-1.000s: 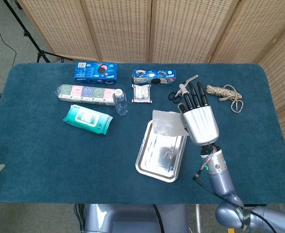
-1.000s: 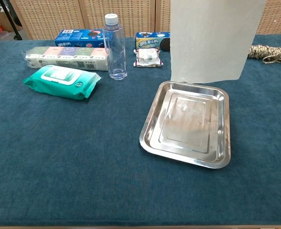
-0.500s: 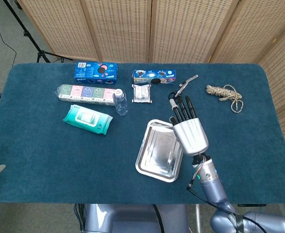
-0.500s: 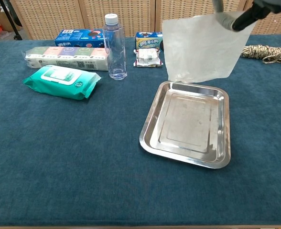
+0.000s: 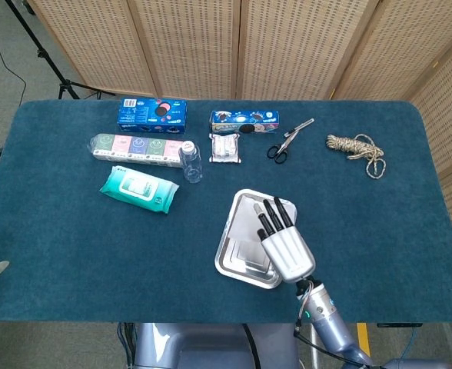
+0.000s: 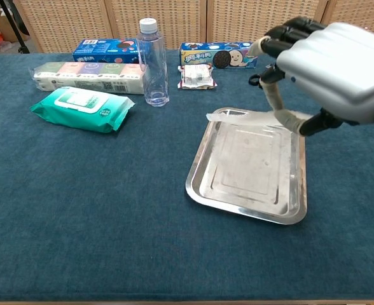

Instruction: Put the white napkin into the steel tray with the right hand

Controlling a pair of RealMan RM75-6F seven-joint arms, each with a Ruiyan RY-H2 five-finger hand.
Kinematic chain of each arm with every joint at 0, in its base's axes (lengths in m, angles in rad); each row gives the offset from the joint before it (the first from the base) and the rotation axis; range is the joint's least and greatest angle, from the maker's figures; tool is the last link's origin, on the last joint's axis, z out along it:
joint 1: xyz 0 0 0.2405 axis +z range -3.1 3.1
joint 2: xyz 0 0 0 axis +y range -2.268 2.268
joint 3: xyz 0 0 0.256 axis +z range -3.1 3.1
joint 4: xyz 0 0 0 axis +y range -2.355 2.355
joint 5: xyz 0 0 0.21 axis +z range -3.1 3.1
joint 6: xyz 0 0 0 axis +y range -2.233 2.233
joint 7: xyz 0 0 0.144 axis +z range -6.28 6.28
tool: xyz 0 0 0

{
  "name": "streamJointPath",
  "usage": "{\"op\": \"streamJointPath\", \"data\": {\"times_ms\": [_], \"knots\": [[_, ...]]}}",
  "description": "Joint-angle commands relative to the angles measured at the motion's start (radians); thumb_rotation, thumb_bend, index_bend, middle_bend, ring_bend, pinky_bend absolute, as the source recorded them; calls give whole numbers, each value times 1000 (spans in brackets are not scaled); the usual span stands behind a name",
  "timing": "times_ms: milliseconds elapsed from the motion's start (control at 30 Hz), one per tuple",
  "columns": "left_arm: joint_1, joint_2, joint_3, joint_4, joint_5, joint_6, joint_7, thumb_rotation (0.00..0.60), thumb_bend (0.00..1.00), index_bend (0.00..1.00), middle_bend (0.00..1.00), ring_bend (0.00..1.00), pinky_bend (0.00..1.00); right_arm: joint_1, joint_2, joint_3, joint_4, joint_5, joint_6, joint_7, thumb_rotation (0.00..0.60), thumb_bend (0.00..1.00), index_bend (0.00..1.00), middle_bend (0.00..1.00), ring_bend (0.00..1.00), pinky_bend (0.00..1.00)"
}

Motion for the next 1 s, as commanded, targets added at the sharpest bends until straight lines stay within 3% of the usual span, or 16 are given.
{"op": "streamJointPath", "data": {"times_ms": [33,500,733,1000], "knots": [[-2,0,0,-1,-3,-4,2,600,0,0,0,0,0,-11,-23,-17,12,-6,-9,-11,600,569,751,123,0,0],[-4,3,5,-3,5,-10,-1,600,0,0,0,0,0,-10,-156,-8,91,50,-48,-119,600,569,751,123,0,0],[-6,8,3,2,1,-15,-18,600,0,0,0,0,0,-15,-158,-31,154,62,-63,-188,600,569,751,123,0,0],[-6,9,4,0,1,-15,-17,600,0,0,0,0,0,-48,-149,-57,138,86,-46,-216,600,569,756,123,0,0]]}}
